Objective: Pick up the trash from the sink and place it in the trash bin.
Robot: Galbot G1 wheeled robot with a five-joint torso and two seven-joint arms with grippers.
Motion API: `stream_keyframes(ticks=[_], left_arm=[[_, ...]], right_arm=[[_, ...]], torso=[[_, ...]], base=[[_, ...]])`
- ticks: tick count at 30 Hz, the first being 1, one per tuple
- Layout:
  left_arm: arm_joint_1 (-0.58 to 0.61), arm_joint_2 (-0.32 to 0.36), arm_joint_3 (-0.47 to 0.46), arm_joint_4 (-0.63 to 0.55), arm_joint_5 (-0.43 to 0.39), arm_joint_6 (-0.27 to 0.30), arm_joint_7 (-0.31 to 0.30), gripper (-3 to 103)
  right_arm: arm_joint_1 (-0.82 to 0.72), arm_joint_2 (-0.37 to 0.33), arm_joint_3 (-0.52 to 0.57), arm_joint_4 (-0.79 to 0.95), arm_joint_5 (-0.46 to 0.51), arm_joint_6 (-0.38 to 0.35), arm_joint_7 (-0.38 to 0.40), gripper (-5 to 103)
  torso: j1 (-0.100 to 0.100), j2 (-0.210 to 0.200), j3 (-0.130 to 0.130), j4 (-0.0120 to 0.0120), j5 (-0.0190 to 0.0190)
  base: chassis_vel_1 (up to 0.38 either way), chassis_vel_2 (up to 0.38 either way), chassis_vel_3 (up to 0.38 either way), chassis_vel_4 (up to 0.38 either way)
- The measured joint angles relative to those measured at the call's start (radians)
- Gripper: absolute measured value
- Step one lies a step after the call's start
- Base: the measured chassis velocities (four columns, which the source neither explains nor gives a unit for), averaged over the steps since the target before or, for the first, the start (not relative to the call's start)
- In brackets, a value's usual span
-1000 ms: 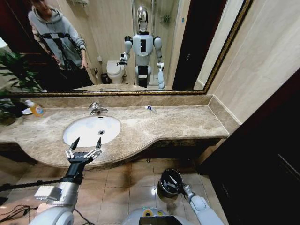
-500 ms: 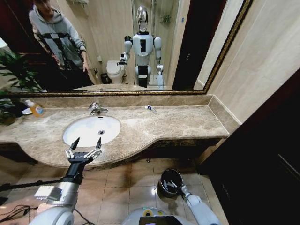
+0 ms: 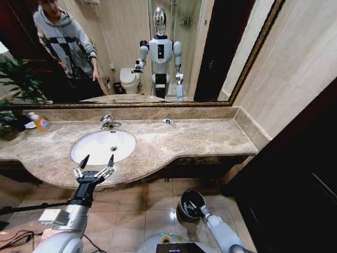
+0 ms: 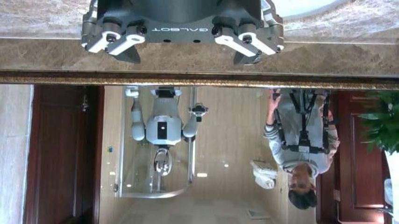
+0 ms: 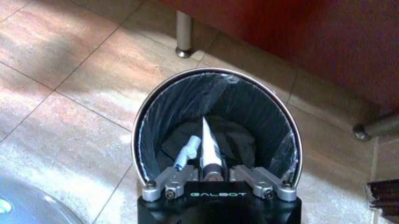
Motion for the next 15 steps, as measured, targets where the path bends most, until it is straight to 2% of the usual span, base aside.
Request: stream_keyframes(ticks=[1, 2, 3, 5, 8, 9, 10, 12, 13, 15], left_arm=[[0.000, 0.000, 0.000, 0.000, 0.000, 0.000, 0.000, 100], [0.000, 0.000, 0.000, 0.000, 0.000, 0.000, 0.000, 100], [0.000, 0.000, 0.000, 0.000, 0.000, 0.000, 0.000, 100], [0.000, 0.000, 0.000, 0.000, 0.000, 0.000, 0.000, 100], [0.000, 0.000, 0.000, 0.000, 0.000, 0.000, 0.000, 100], [0.000, 0.000, 0.000, 0.000, 0.000, 0.000, 0.000, 100], [0.000, 0.000, 0.000, 0.000, 0.000, 0.000, 0.000, 100], [0.000, 0.000, 0.000, 0.000, 0.000, 0.000, 0.000, 100], [0.000, 0.000, 0.000, 0.000, 0.000, 0.000, 0.000, 100], [0.000, 0.000, 0.000, 0.000, 0.000, 0.000, 0.000, 100]], right_arm=[[0.000, 0.000, 0.000, 0.000, 0.000, 0.000, 0.000, 19], [-0.004, 0.001, 0.001, 0.005, -0.002, -0.003, 0.000, 29], [-0.007, 0.001, 0.002, 0.009, -0.002, -0.004, 0.001, 35], [-0.013, 0.001, 0.003, 0.017, -0.002, -0.004, 0.004, 35], [-0.035, 0.001, 0.003, 0.053, 0.009, -0.005, 0.012, 51], [-0.035, 0.001, 0.003, 0.053, 0.009, -0.005, 0.012, 51], [-0.047, 0.001, 0.005, 0.072, 0.015, -0.008, 0.012, 56], [-0.077, -0.002, 0.008, 0.137, 0.060, -0.029, 0.012, 67], [-0.077, -0.002, 0.008, 0.137, 0.060, -0.029, 0.012, 67], [-0.139, -0.016, 0.025, 0.294, 0.162, -0.061, 0.012, 78]], torso=[[0.000, 0.000, 0.000, 0.0000, 0.0000], [0.000, 0.000, 0.000, 0.0000, 0.0001], [0.000, 0.000, 0.000, 0.0000, 0.0001], [0.000, 0.000, 0.000, 0.0000, 0.0001], [0.000, 0.000, 0.000, 0.0000, 0.0001], [0.000, 0.000, 0.000, 0.0000, 0.0001], [0.000, 0.000, 0.000, 0.0000, 0.0001], [0.000, 0.000, 0.000, 0.0000, 0.0003], [0.000, 0.000, 0.000, 0.0000, 0.0003], [0.000, 0.000, 0.000, 0.0001, 0.0001]], base=[[0.000, 0.000, 0.000, 0.000], [0.000, 0.000, 0.000, 0.000], [0.000, 0.000, 0.000, 0.000], [0.000, 0.000, 0.000, 0.000], [0.000, 0.000, 0.000, 0.000], [0.000, 0.000, 0.000, 0.000], [0.000, 0.000, 0.000, 0.000], [0.000, 0.000, 0.000, 0.000], [0.000, 0.000, 0.000, 0.000], [0.000, 0.000, 0.000, 0.000]])
